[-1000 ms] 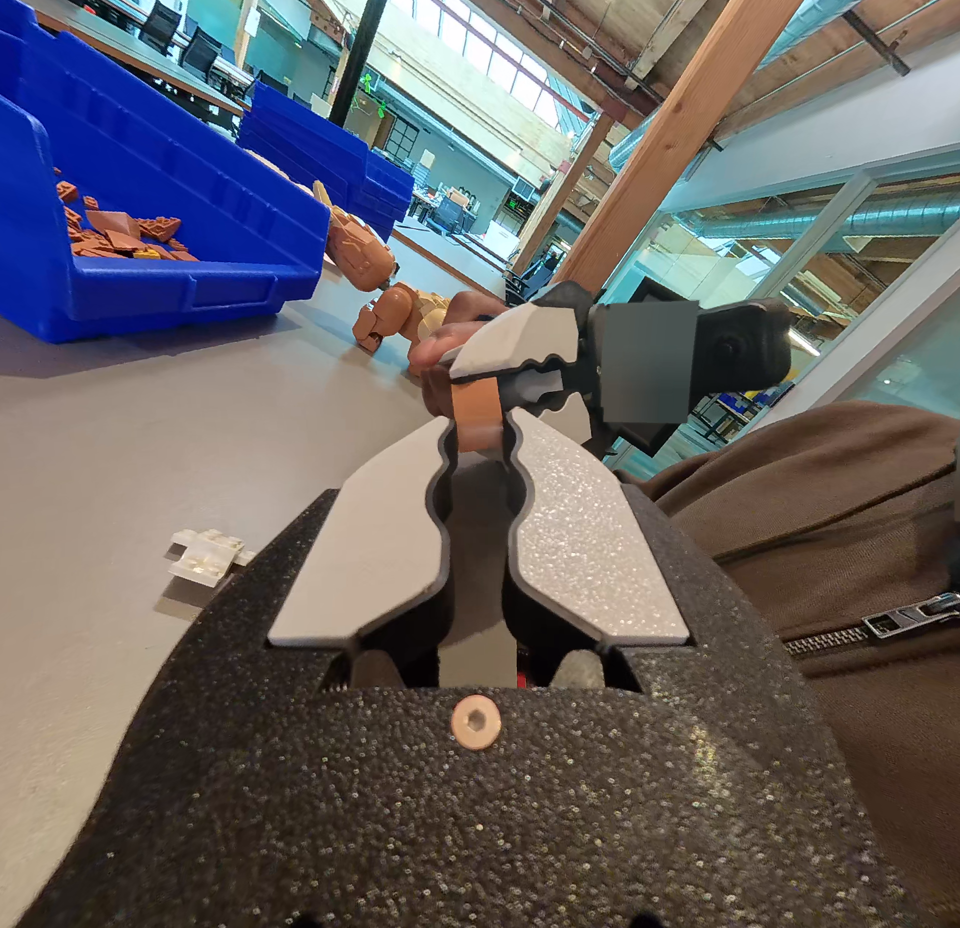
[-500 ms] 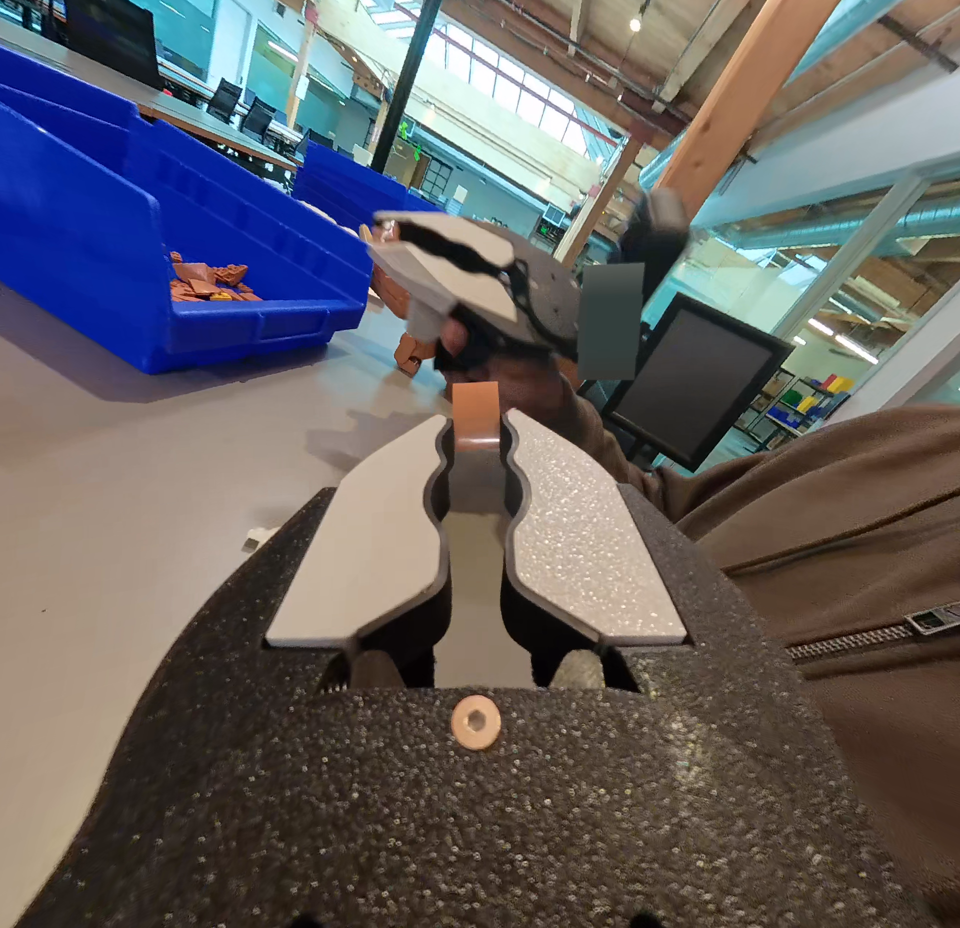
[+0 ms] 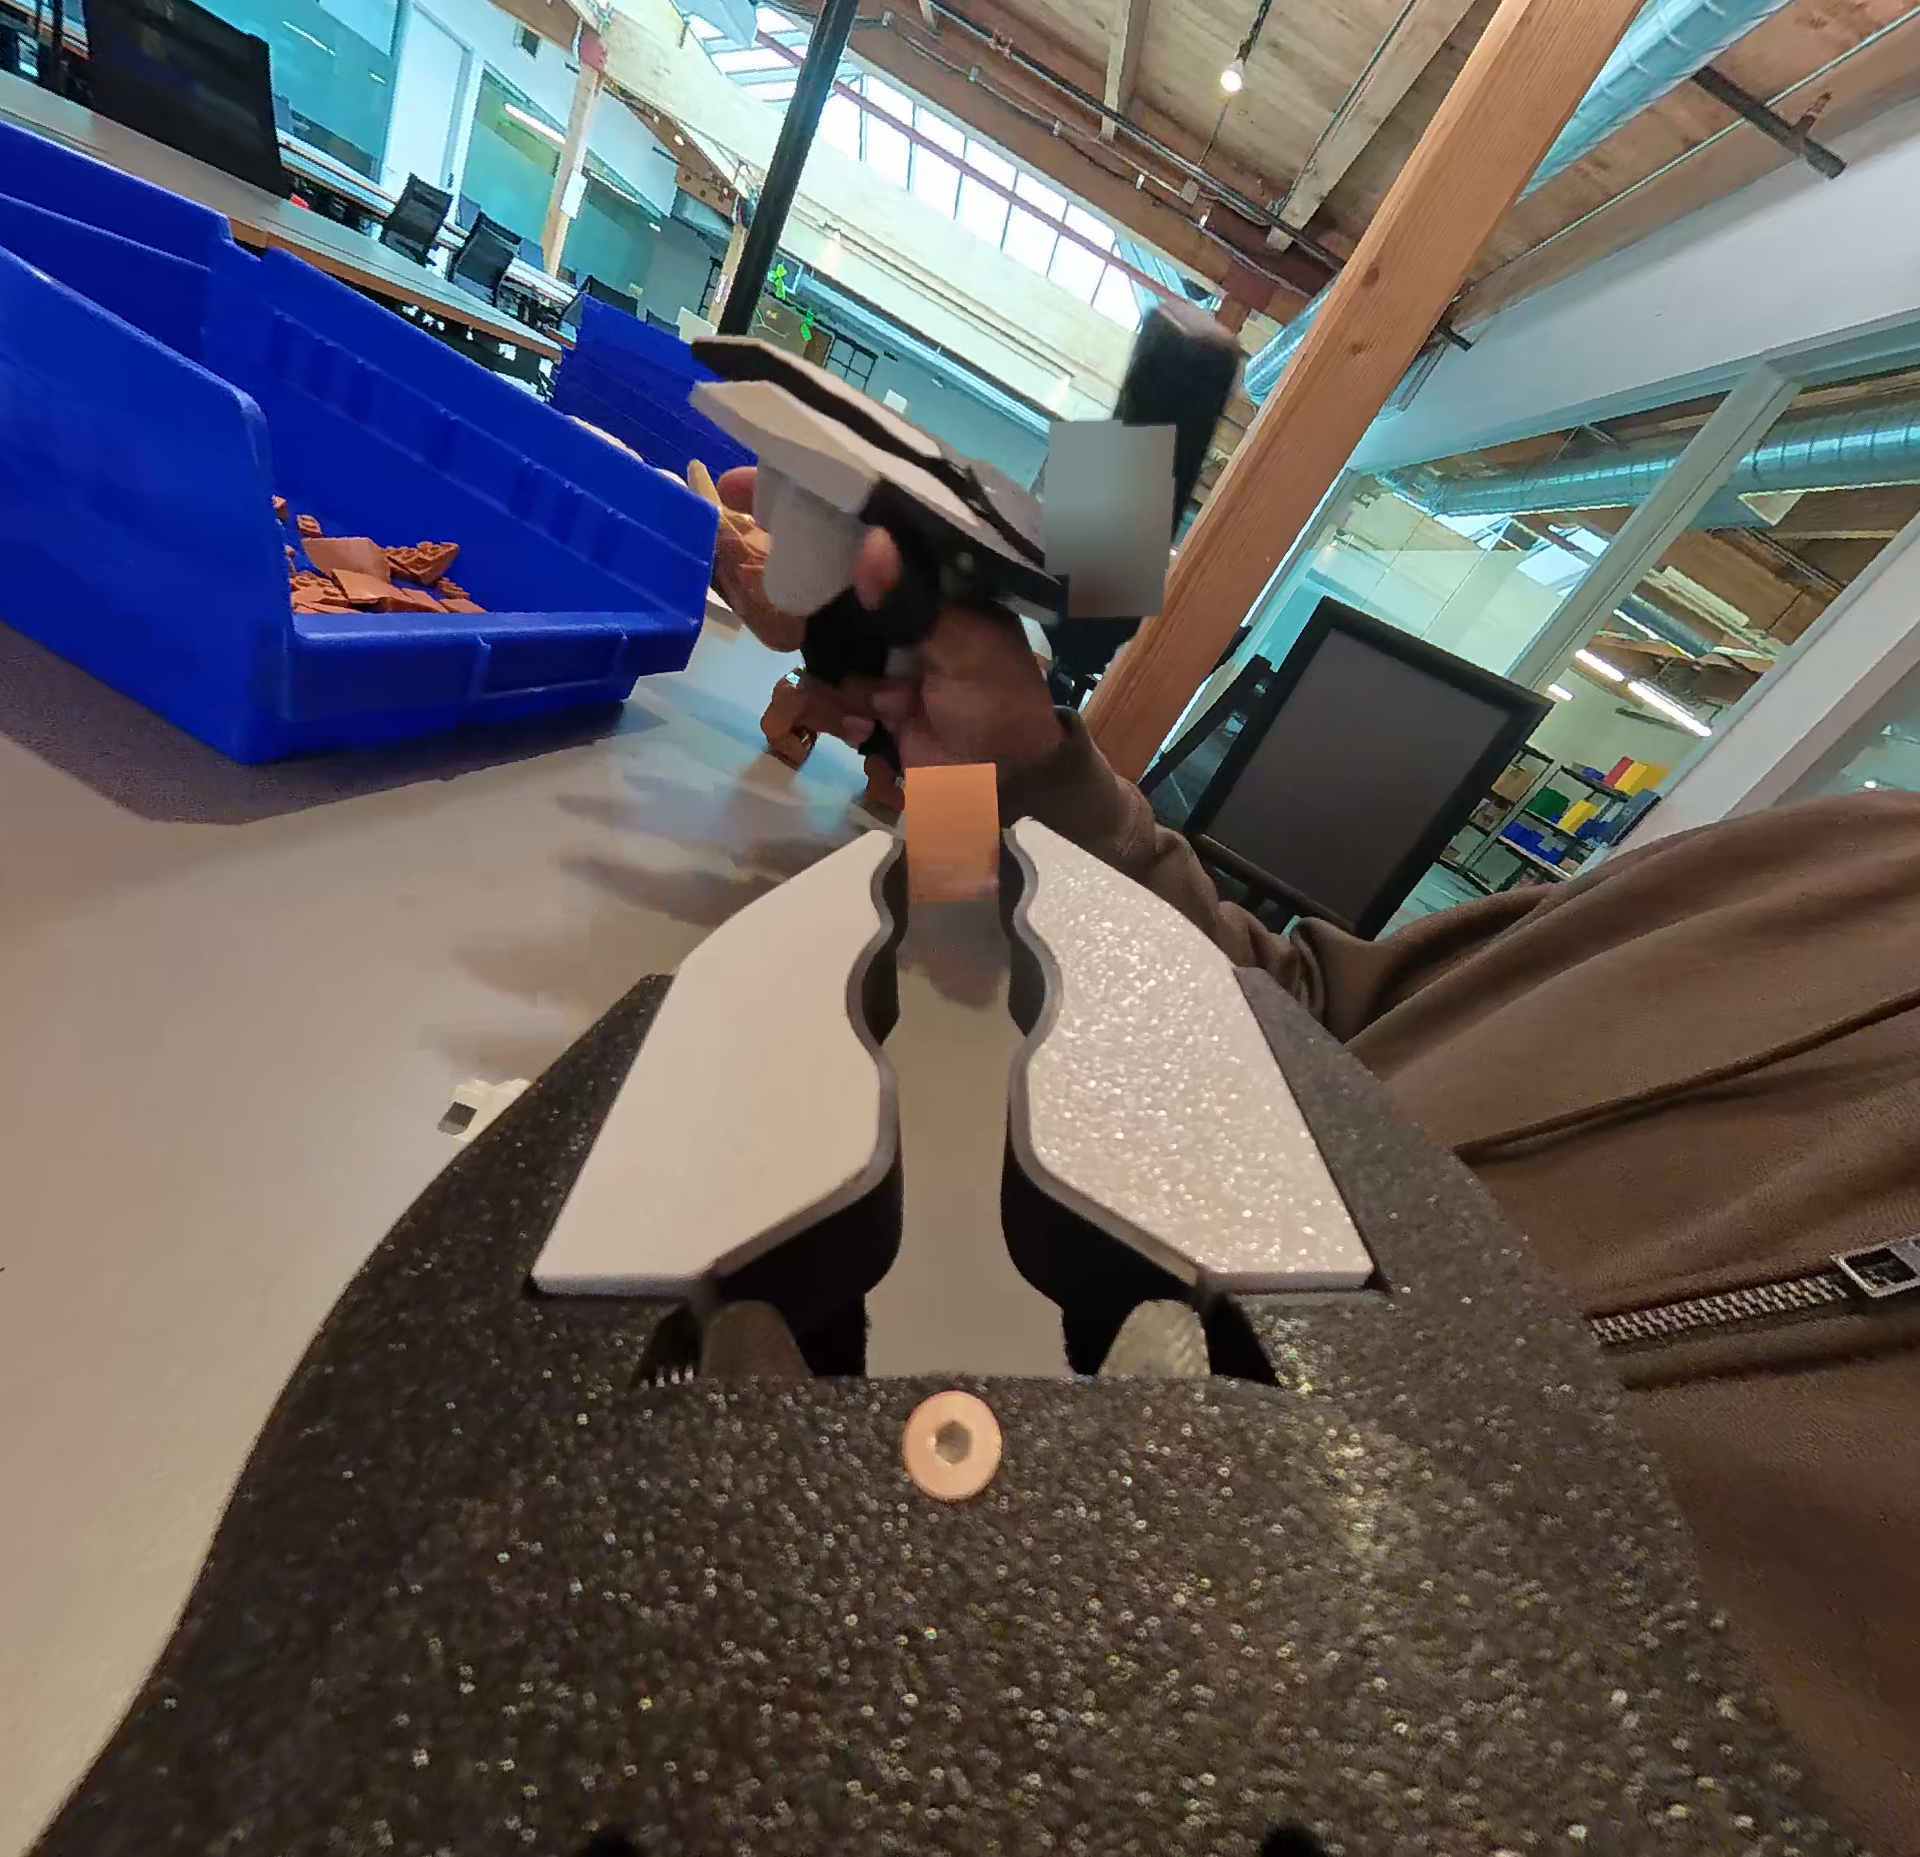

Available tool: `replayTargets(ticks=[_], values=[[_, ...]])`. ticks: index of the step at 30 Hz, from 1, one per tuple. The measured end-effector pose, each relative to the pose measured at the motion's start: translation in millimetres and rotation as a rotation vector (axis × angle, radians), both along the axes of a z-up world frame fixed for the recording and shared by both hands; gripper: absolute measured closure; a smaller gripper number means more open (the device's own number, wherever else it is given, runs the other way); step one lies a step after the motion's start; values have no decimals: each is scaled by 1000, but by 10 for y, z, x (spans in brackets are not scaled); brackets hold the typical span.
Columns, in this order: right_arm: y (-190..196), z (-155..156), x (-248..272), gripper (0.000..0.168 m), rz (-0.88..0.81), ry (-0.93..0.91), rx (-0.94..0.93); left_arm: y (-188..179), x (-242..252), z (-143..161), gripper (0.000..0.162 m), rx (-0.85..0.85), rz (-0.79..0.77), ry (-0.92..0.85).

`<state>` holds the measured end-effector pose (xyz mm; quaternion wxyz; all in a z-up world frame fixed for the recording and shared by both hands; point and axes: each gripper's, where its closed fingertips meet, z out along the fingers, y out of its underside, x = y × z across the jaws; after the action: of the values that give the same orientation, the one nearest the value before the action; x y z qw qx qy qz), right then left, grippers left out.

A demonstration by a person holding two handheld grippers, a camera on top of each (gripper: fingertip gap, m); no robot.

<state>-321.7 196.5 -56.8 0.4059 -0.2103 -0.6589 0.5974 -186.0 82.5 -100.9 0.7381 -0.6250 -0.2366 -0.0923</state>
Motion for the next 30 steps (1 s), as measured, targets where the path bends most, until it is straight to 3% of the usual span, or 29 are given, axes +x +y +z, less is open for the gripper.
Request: replayTargets(ticks=[3, 5, 7, 12, 15, 21, 25, 27, 30], values=[[-660, -195, 639, 137, 368, 131, 227, 63, 51, -7, 146, 2, -61, -19], [-903, -349, 946, 137, 526, 211, 368, 98, 87, -7, 146, 9, -109, -38], [-1013, -376, 1148, 137, 653, 221, 365, 100, 94, -5, 146, 14, -126, -49], [-1080, -378, 1341, 138, 767, 252, 368, 116, 125, -17, 145, 12, -178, -77], [-1139, -422, 1405, 149, 793, 278, 398, 153, 124, -58, 145, -20, -187, -90], [-1139, -448, 1321, 154, 756, 276, 425, 134, 26, -57, 145, -3, -127, -111], [-1059, -351, 1126, 154, 663, 272, 392, 25, -108, 65, 143, 122, -34, -97], [-926, -247, 781, 154, 497, 249, 373, -98, -204, 130, 143, 212, 21, -118], [-481, -92, -49, 153, 90, 141, 308, -225, -247, 196, 144, 314, 22, -150]])
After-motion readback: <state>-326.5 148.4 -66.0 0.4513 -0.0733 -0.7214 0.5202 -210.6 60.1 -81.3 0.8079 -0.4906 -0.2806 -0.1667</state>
